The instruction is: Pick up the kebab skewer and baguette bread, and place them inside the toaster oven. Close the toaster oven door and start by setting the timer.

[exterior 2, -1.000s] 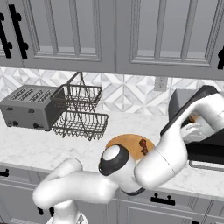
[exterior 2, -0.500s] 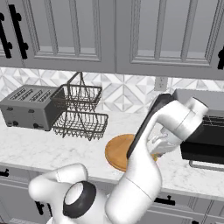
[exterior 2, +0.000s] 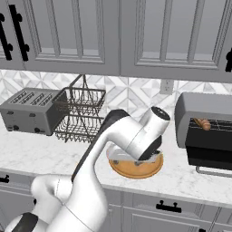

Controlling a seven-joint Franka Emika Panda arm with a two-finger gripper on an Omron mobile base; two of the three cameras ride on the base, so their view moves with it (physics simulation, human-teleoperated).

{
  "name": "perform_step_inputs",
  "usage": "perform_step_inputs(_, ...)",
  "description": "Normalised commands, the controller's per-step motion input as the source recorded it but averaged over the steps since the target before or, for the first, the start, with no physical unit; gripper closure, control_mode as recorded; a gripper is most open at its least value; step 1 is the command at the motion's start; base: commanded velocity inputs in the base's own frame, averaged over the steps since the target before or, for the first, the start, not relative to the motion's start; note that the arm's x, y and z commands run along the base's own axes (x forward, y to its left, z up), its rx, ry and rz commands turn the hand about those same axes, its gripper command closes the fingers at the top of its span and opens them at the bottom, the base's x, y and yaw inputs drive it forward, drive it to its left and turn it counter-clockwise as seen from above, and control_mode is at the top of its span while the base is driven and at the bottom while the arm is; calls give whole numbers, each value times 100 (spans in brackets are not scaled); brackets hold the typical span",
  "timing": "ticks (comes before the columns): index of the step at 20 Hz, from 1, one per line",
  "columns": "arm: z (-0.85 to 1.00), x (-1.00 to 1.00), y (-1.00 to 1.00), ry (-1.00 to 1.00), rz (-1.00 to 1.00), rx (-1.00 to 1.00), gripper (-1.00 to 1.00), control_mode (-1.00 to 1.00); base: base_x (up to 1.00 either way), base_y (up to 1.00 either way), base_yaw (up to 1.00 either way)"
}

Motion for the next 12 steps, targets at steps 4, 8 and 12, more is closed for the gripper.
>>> perform_step_inputs(4, 4, 42, 16, 0, -6, -9, -100, -100, 0, 0, 0)
perform_step_inputs(8, 0, 56, -6, -3, 1, -6, -100, -100, 0, 0, 0)
perform_step_inputs(12, -1, 62, -18, -4, 3, -8, -100, -100, 0, 0, 0)
